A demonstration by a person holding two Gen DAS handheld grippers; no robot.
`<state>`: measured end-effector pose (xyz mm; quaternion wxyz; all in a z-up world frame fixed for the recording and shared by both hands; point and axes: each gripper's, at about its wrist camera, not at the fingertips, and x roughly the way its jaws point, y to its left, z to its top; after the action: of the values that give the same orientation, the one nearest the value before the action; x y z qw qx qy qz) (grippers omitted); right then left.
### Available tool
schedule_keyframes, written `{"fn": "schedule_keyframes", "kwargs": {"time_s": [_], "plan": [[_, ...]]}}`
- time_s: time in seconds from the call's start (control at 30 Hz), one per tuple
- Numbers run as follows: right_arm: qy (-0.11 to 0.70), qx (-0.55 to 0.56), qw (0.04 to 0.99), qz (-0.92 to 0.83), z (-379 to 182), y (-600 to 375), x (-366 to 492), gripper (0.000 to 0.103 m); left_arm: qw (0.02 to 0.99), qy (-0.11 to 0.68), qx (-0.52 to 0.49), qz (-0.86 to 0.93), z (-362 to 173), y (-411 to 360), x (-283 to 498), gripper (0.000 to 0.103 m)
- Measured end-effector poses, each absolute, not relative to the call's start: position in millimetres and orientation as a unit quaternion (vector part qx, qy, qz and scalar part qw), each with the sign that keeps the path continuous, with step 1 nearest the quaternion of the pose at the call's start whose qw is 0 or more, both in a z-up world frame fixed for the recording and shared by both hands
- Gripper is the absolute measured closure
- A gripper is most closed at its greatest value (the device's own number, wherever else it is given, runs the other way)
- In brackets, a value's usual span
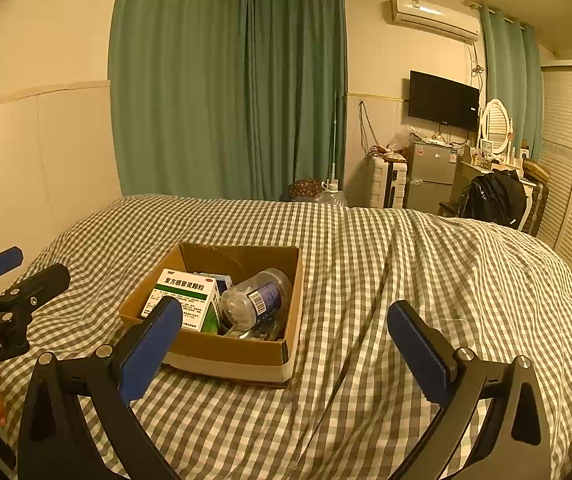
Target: Organize objects
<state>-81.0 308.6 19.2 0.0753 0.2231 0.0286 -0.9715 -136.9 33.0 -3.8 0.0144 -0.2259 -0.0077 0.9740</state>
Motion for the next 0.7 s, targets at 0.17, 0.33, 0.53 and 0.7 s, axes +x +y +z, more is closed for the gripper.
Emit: {"fn": "schedule_keyframes", "kwargs": {"time_s": [0.17, 0.33, 0.53, 0.7], "plan": [[0.029, 0.225, 0.075, -0.971, 18.8, 307.8, -81.3, 0.0, 0.013, -0.008, -0.224, 0.975, -4.8, 33.8, -136.6, 0.0], [0.03, 0.226, 0.076, -0.971, 18.3, 307.0, -81.6, 0.0, 0.011, -0.009, -0.225, 0.974, -5.9, 32.9, -136.8, 0.0], [0.03, 0.23, 0.076, -0.97, 15.1, 304.5, -84.0, 0.0, 0.01, -0.009, -0.225, 0.974, -6.9, 32.0, -136.5, 0.0], [0.029, 0.231, 0.076, -0.97, 13.5, 304.2, -84.2, 0.0, 0.009, -0.007, -0.225, 0.974, -7.4, 32.3, -136.0, 0.0]]}}
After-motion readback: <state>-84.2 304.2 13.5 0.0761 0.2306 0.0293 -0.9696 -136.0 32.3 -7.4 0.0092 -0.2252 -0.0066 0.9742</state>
